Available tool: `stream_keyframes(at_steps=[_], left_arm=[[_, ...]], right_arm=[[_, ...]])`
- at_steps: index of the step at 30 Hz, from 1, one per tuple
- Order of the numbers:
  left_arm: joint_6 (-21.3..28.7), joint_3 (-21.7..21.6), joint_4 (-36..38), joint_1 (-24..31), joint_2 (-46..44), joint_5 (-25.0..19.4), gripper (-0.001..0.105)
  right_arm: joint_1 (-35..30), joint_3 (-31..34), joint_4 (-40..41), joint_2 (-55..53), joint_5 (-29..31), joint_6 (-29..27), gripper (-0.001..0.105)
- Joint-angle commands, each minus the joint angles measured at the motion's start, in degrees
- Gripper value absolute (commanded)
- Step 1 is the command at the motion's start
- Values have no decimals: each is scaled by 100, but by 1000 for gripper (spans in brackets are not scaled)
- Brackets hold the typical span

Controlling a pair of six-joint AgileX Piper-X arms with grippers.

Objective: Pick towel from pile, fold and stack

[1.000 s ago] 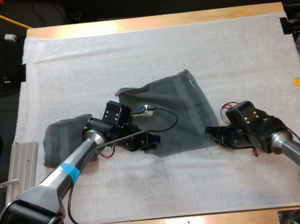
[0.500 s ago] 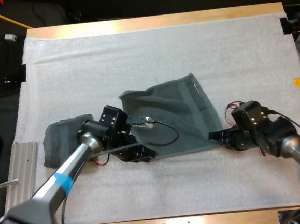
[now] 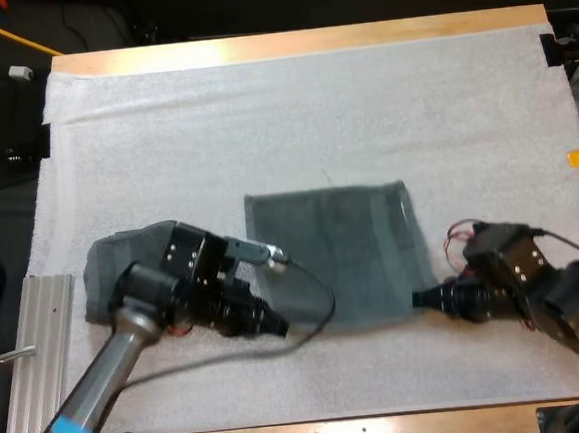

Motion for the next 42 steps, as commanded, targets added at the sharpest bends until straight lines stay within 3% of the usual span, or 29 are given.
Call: stream_keyframes(at_steps=[1, 5, 9, 15, 18, 20, 26, 31, 36, 42], left_arm=[[79, -8, 245, -162, -196, 81, 0], [79, -8, 418, -511, -553, 82, 0], [79, -8, 255, -485, -537, 17, 0], [61, -8, -160, 85, 52, -29, 0], [10, -8, -360, 460, 462, 404, 0], [-56, -8, -614, 789, 809, 813, 0], [-184, -8, -1004, 1220, 1605, 1291, 0], [-271, -9, -1312, 1339, 2018, 1293, 0], [-347, -19, -1609, 1481, 2092, 1276, 0], [-438, -19, -1979, 1638, 2092, 867, 0]], right_arm=[[188, -44, 184, -146, 8, 177, 0], [689, -44, 198, -444, 138, 604, 0], [916, -43, 97, -505, 422, 952, 0], [905, -32, -520, -281, 736, 1339, 0], [904, -32, -1028, 85, 737, 1340, 0], [811, -32, -1380, 452, 775, 1408, 0], [95, -32, -2016, 1135, 697, 2061, 0], [-379, -32, -2336, 1557, 202, 2122, 0], [-601, -32, -2435, 1842, 125, 2149, 0], [-769, -32, -2450, 2013, 170, 2277, 0]])
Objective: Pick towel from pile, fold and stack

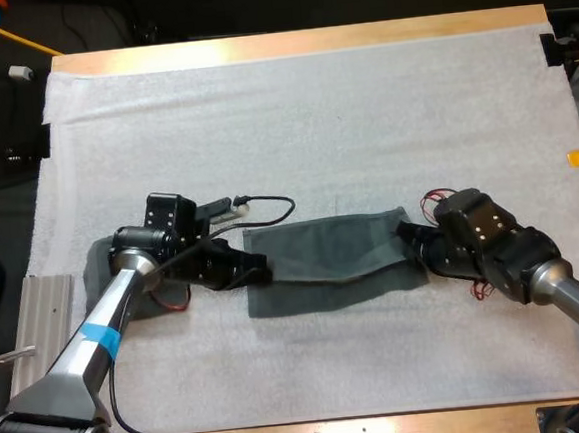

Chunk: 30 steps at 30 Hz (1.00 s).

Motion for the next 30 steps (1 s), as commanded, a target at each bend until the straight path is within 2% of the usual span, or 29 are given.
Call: stream_keyframes(at_steps=[1, 7, 13, 15, 18, 20, 22, 24, 26, 28, 30], left_arm=[[-27, -19, -119, -4, -32, -138, 0], [-27, -19, -288, -4, -32, -435, 0], [-27, -19, -335, -4, -32, -659, 2], [-27, -19, -355, -4, -32, -658, 9], [-27, -19, -358, -4, -32, -657, 32], [-27, -44, -403, -4, -32, -577, 51], [-25, -123, -447, 7, -32, -486, 56], [4, -254, -390, 7, -54, -421, 53], [96, -424, -296, 7, -198, -325, 45], [199, -544, -189, 7, -395, -330, 42], [262, -605, -114, 7, -660, -357, 43]], right_arm=[[-58, -32, -73, -1, -2, 85, 0], [-90, -32, -481, 1, 81, 139, 0], [-90, -32, -500, 1, 107, 141, 1], [-90, -32, -543, 1, 107, 155, 10], [-90, -32, -753, 1, 85, 252, 34], [-90, -32, -1175, 1, 120, 265, 54], [-90, -33, -1646, -2, 51, 166, 63], [-90, -43, -1984, -40, -86, 2, 64], [-90, -66, -2260, -142, -220, -342, 63], [-90, -112, -2192, -290, -231, -742, 63], [-90, -128, -2070, -493, -229, -1139, 63]])
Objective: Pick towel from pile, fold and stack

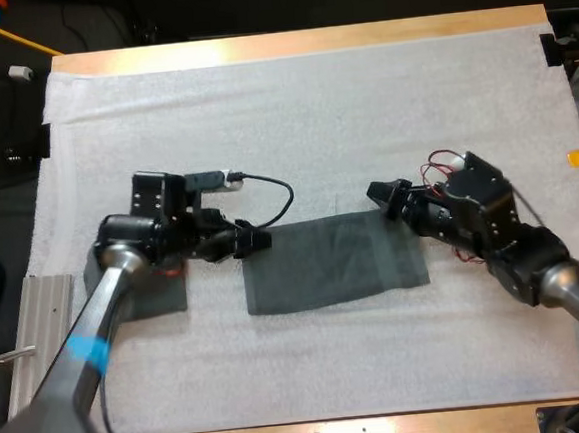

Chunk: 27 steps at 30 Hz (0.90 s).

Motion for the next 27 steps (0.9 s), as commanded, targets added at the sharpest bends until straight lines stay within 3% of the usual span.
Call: stream_keyframes(at_steps=[1, 6, 11, 17, 27], left_arm=[[62, -56, 82, 6, -290, 48, 45], [61, -55, 422, 6, -1112, 46, 58], [61, -55, 976, 6, -2040, -1, 61], [61, -55, 1744, 6, -2985, -1, 61], [61, -55, 2791, 6, -4068, -1, 61]], right_arm=[[-42, -66, 118, -251, -57, -416, 63], [-42, -175, 1325, -933, 268, -1232, 63], [-42, -420, 2857, -1629, 549, -1817, 63], [-42, -593, 4057, -2266, 600, -1973, 63], [-42, -612, 5088, -2943, 706, -2031, 63]])
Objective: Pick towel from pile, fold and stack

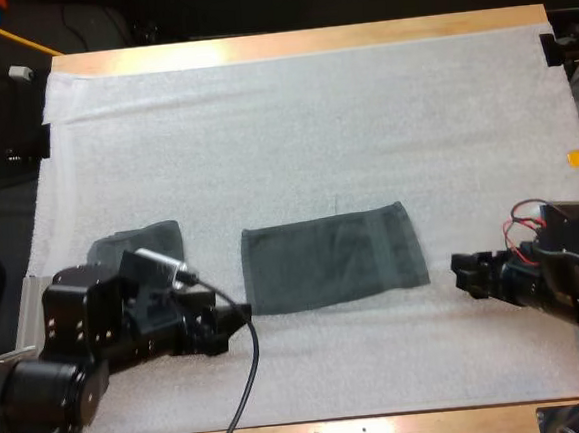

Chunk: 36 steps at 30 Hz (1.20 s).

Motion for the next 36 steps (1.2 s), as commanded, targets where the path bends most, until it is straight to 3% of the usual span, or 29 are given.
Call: stream_keyframes(at_steps=[1, 8, 15, 21, 31, 36], left_arm=[[36, -48, 102, 6, -131, -12, 61], [-11, -48, 116, 6, -273, -12, 61], [-40, -48, 116, 6, -273, -12, 61], [-98, -48, 129, 6, -273, 33, 61], [-113, -48, 325, 6, -273, 33, 61], [-113, -48, 333, 6, -273, 33, 61]], right_arm=[[-42, -53, 158, -60, 148, -101, 63], [-42, -53, 180, 145, 636, -470, 63], [-60, -53, -459, 955, 564, -724, 63], [-669, -53, -1085, 1873, -376, -724, 63], [-2014, -53, -1643, 3292, -2478, -891, 63], [-2145, -53, -2023, 3838, -2929, -890, 63]])
